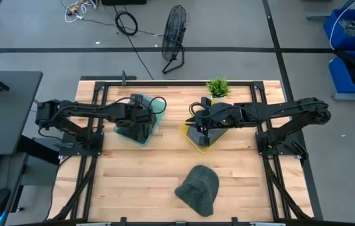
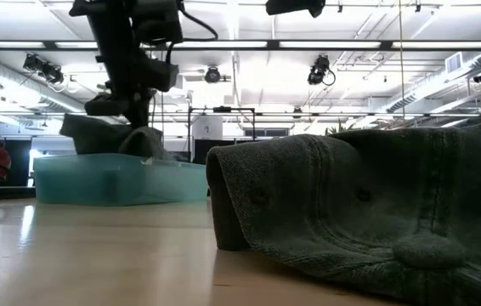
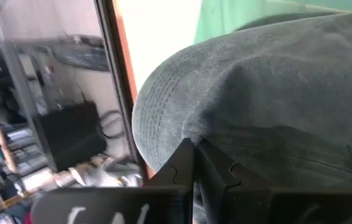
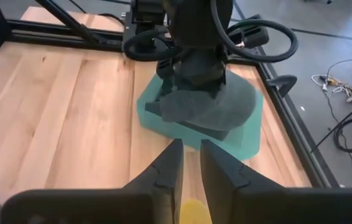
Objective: Pick & Place hat
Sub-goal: Put the top black cap into the blue basket
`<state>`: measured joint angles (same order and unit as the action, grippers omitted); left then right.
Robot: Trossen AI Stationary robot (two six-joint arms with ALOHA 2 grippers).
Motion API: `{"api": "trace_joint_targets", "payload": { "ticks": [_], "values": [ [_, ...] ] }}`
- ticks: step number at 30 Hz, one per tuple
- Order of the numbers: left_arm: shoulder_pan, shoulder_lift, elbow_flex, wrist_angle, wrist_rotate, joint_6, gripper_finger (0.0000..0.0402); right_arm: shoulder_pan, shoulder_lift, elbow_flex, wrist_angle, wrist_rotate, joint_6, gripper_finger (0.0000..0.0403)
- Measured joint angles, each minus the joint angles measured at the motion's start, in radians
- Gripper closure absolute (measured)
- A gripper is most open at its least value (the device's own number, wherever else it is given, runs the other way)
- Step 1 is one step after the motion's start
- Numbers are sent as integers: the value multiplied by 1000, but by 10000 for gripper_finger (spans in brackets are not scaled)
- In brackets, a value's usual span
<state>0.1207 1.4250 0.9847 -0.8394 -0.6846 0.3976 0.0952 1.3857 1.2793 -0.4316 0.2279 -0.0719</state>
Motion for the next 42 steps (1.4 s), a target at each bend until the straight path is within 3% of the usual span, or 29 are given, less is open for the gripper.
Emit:
{"api": "trace_joint_targets", "payload": {
  "ticks": [3, 10, 22, 29, 32, 37, 42],
  "values": [
    [9, 0, 1, 23, 13, 49, 393, 0, 0, 0, 2, 0, 0, 344],
    [26, 8, -38, 172, 217, 33, 393, 0, 3, 0, 5, 0, 0, 344],
    [46, 8, -127, 240, 237, -115, 392, 0, 4, 0, 1, -1, 5, 344],
    [47, 8, -211, 496, 302, -113, 392, 0, 4, 0, 1, -1, 8, 344],
    [47, 8, -225, 534, 306, -163, 390, 0, 4, 0, 0, -6, 8, 344],
    [45, 8, -225, 532, 309, -204, 355, 0, 44, 0, -5, -11, 45, 356],
    [36, 7, -225, 520, 313, -242, 300, 0, 170, 0, 38, -10, 73, 396]
  ]
}}
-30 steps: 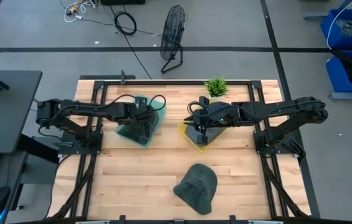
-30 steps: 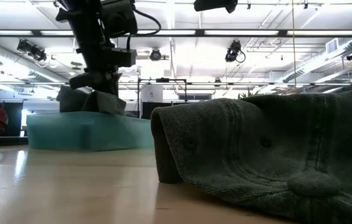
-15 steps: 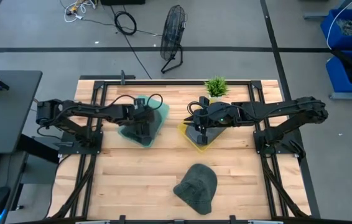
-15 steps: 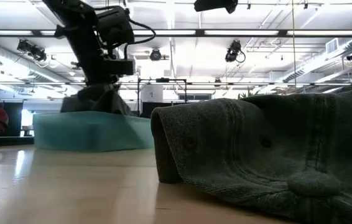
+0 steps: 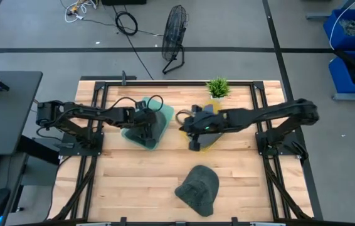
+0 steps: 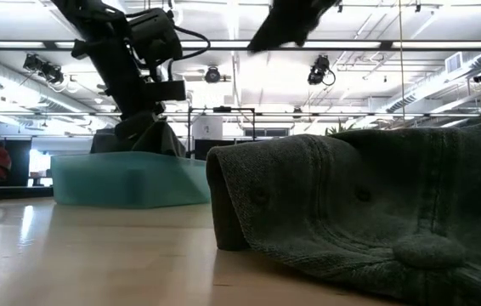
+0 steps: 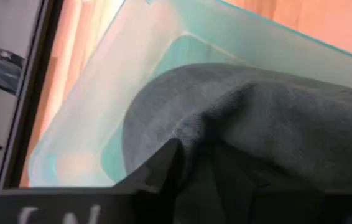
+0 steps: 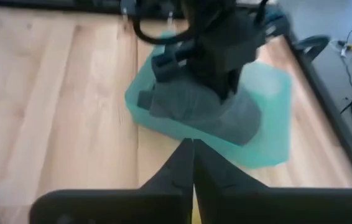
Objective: Pick & Place hat
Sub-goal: Put the top black cap into the blue basket
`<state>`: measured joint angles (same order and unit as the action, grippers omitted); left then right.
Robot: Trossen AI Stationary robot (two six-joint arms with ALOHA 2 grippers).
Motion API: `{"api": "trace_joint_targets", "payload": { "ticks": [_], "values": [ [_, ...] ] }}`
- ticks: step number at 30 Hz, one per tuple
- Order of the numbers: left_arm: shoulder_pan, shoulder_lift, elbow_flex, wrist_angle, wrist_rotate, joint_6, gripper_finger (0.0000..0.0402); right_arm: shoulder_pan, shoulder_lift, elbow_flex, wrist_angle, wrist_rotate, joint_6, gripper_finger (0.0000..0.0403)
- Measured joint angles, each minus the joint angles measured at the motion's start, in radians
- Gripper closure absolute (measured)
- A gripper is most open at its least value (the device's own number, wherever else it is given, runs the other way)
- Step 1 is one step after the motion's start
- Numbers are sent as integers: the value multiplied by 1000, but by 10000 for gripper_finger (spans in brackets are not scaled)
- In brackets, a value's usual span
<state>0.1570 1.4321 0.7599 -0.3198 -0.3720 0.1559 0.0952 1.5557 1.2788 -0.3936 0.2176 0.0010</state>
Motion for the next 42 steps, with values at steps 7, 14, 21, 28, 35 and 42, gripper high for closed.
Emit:
{"api": "trace_joint_targets", "payload": {
  "ticks": [7, 14, 21, 28, 35, 42],
  "values": [
    [-82, -45, 109, -210, 4, -155, 275, -16, 200, -1, 181, 49, -3, 400],
    [-152, -130, 198, -391, -131, -285, 295, -79, 331, -1, 349, 39, 27, 401],
    [-131, -140, 198, -724, -260, -611, 324, -101, 384, -1, 477, -189, 89, 401],
    [-131, -103, 198, -806, -329, -779, 371, -101, 448, -1, 535, -210, 84, 402],
    [-115, -15, 198, -811, -293, -804, 397, -103, 466, 0, 586, -192, 92, 402],
    [-77, 69, 198, -827, -247, -839, 398, -104, 466, 0, 582, -181, 90, 402]
  ]
}}
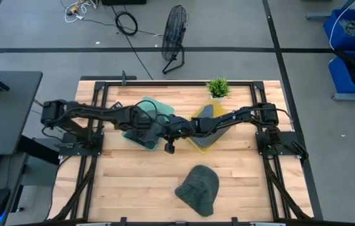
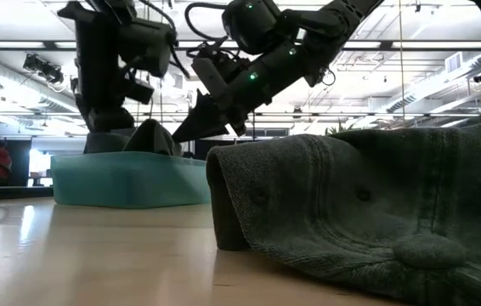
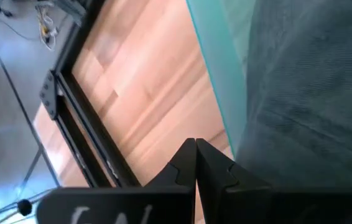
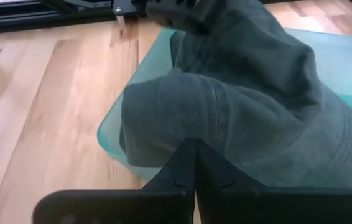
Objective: Pick & Place hat
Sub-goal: Put the top black cap into the blue basket
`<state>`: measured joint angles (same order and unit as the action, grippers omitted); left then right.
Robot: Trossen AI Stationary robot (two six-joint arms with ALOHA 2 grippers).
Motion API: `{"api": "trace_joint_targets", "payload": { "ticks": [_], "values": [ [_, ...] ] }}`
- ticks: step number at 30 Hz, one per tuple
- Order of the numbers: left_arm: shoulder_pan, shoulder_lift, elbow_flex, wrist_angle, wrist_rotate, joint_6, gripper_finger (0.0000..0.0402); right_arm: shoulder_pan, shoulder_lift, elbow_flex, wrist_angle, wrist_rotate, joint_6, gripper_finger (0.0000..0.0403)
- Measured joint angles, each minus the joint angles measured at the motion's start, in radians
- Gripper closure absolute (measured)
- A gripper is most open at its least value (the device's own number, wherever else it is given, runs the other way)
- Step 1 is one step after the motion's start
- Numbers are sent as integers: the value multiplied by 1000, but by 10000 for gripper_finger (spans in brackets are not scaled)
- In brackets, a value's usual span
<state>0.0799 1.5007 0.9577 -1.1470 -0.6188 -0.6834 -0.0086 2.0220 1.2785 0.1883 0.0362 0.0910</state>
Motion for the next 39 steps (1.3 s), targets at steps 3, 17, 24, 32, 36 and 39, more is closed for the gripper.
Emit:
{"api": "trace_joint_targets", "payload": {
  "ticks": [3, 17, 24, 32, 36, 39],
  "values": [
    [8, 20, 0, 54, 56, 35, 398, -2, 4, 0, -1, 0, 4, 402],
    [33, 34, 0, 273, 184, 172, 398, -30, 49, 0, 25, 39, 7, 402],
    [64, 65, 0, 241, 217, 172, 399, -59, 48, 0, -26, 55, 8, 402],
    [51, 78, 1, 185, 219, 180, 399, -29, -57, 1, -243, 54, -9, 400],
    [14, 41, 1, 158, 213, 172, 398, -4, -174, 1, -335, 53, -61, 399],
    [-20, 0, 0, 148, 195, 170, 393, 14, -276, 1, -418, 53, -110, 399]
  ]
}}
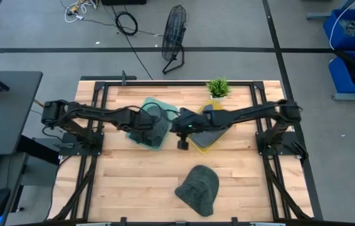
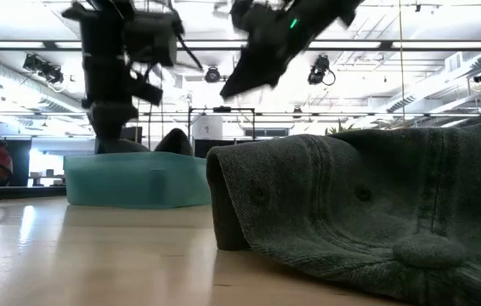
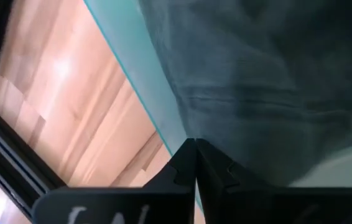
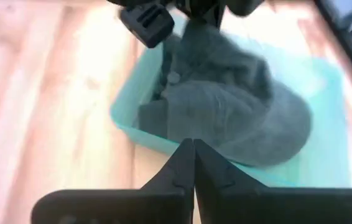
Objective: Pick & Place hat
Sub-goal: Put the top black cap into the blue basket, then put the black cap into the blue basket
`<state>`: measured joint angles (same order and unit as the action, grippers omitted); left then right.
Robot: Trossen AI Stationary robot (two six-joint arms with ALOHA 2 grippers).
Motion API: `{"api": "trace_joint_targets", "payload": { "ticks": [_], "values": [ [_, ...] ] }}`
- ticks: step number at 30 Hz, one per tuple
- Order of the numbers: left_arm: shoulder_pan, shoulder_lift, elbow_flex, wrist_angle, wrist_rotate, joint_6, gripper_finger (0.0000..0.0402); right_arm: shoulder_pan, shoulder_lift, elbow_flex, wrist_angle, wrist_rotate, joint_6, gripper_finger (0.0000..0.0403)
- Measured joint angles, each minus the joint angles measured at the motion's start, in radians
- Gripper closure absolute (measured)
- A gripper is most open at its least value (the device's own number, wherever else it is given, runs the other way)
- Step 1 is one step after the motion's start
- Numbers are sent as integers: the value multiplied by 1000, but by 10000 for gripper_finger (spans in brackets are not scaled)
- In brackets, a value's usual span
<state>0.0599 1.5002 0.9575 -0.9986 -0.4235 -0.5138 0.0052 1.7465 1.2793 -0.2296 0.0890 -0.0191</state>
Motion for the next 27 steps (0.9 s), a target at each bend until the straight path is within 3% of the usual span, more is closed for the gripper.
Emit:
{"api": "trace_joint_targets", "payload": {
  "ticks": [7, 12, 15, 22, 27],
  "values": [
    [-95, -159, 0, 10, -27, -3, 387, 48, -250, 0, -277, 1, -17, 399],
    [-181, -259, 1, 219, -23, 125, 388, 104, -347, 0, -413, -2, 49, 399],
    [-212, -287, 1, 334, -23, 160, 388, 137, -353, 0, -465, -2, 160, 396],
    [-228, -296, 0, 375, 33, 190, 357, 207, -242, -1, -609, -13, 335, 356],
    [-228, -288, 0, 374, 36, 185, 300, 259, -122, -1, -609, -177, 432, 315]
  ]
}}
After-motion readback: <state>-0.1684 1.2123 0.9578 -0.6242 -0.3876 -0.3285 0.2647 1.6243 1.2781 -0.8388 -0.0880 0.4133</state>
